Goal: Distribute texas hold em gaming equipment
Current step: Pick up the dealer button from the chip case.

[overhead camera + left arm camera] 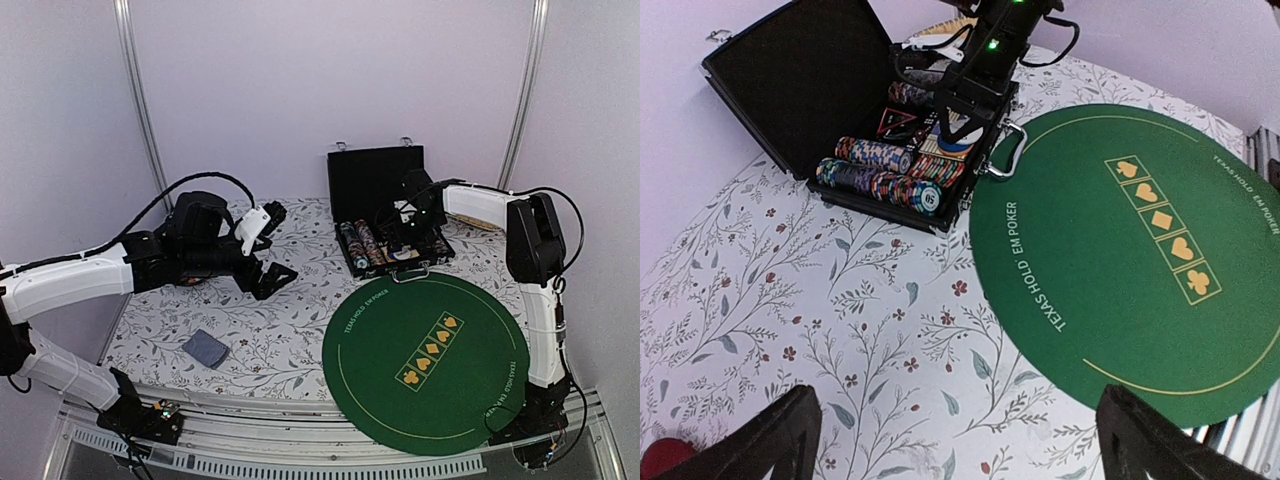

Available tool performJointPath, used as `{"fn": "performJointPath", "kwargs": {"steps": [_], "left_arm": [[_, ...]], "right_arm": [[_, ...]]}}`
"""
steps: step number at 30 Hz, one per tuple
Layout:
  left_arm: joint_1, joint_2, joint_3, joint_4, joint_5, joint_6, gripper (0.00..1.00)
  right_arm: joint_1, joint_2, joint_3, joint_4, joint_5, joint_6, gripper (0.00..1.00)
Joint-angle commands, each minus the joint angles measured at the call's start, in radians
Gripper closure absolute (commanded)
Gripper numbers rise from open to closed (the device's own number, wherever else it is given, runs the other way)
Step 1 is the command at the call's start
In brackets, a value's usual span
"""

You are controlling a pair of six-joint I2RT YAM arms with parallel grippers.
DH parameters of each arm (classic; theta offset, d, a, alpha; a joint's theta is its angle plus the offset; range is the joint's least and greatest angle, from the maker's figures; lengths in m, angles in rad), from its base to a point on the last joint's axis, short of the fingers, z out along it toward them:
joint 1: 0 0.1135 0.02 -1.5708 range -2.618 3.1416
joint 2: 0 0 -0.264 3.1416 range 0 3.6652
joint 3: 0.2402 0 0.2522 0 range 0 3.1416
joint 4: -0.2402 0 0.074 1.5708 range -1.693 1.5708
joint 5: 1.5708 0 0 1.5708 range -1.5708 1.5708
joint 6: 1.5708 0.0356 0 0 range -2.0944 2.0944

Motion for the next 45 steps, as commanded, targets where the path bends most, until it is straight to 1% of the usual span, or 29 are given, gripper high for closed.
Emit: {"fn": "performJointPath", "kwargs": {"steps": [1, 13, 19, 28, 34, 45], "left_arm": [[-0.004, -0.026, -0.019, 0.015, 0.007, 0.016, 0.02], [-0.004, -0.036, -0.029, 0.028, 0.023, 0.015, 0.02], [-0.004, -0.039, -0.029, 0.027, 0.021, 0.015, 0.02], [-0.015, -0.066, -0.058, 0.044, 0.021, 0.04, 0.02], [-0.019, -0.063, -0.078, 0.074, 0.037, 0.061, 0.02], [-0.025, -0.053, -0.086, 0.087, 0.025, 0.066, 0.02]], "right_arm": [[0.005, 0.017, -0.021, -0.024, 0.018, 0.001, 0.26], [0.006, 0.021, -0.048, -0.023, 0.009, 0.011, 0.28], [0.014, 0.018, -0.053, -0.027, 0.015, 0.008, 0.33], [0.019, 0.013, -0.052, -0.028, 0.012, 0.025, 0.33], [0.019, -0.016, -0.098, 0.02, -0.027, 0.055, 0.33], [0.03, 0.016, -0.094, 0.013, -0.02, 0.035, 0.34]]}}
